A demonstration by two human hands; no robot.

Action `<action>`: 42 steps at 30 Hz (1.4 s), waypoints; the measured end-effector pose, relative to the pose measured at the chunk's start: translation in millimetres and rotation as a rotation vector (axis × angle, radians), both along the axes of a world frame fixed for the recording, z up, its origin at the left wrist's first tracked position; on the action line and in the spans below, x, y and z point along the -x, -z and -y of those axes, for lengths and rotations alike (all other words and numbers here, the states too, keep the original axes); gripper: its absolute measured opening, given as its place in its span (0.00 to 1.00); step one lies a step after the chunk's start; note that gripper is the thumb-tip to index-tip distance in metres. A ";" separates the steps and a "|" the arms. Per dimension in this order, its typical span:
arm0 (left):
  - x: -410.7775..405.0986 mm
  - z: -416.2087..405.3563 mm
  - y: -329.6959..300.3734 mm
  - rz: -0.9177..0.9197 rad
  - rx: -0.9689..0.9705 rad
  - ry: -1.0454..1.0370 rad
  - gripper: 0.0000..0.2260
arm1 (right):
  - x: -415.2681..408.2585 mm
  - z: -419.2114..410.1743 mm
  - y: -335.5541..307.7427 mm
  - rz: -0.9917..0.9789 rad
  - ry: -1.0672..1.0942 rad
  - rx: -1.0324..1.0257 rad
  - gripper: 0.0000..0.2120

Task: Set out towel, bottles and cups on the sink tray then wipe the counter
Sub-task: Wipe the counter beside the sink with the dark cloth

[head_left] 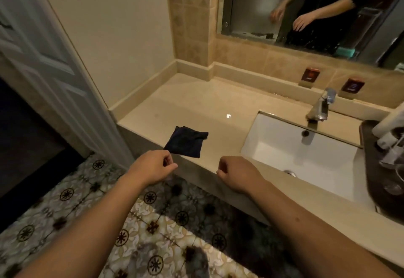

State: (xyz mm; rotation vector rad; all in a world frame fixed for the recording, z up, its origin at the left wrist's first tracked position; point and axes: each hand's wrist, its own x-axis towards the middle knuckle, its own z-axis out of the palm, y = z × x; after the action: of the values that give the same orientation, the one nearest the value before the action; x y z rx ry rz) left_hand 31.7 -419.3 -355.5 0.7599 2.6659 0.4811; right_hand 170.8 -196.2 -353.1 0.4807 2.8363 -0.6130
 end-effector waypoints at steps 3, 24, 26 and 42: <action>34.1 14.9 11.9 0.011 0.022 -0.011 0.09 | 25.3 17.6 8.6 0.009 0.022 0.010 0.10; 239.4 -48.9 93.9 -0.028 0.174 0.195 0.19 | 236.0 29.9 152.7 -0.092 -0.075 0.023 0.32; 251.5 -60.1 101.6 -0.040 0.173 0.220 0.21 | 236.4 29.0 160.3 -0.153 -0.033 0.026 0.32; 337.1 -119.6 167.0 -0.166 0.270 0.519 0.55 | 226.2 44.0 166.0 -0.022 0.280 -0.120 0.45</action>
State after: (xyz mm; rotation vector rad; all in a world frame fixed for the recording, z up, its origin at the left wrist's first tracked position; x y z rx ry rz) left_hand -305.4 -299.7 -522.5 1.3875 2.4593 -0.0763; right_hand -55.4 -240.2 -519.1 0.9080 2.8608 -0.4970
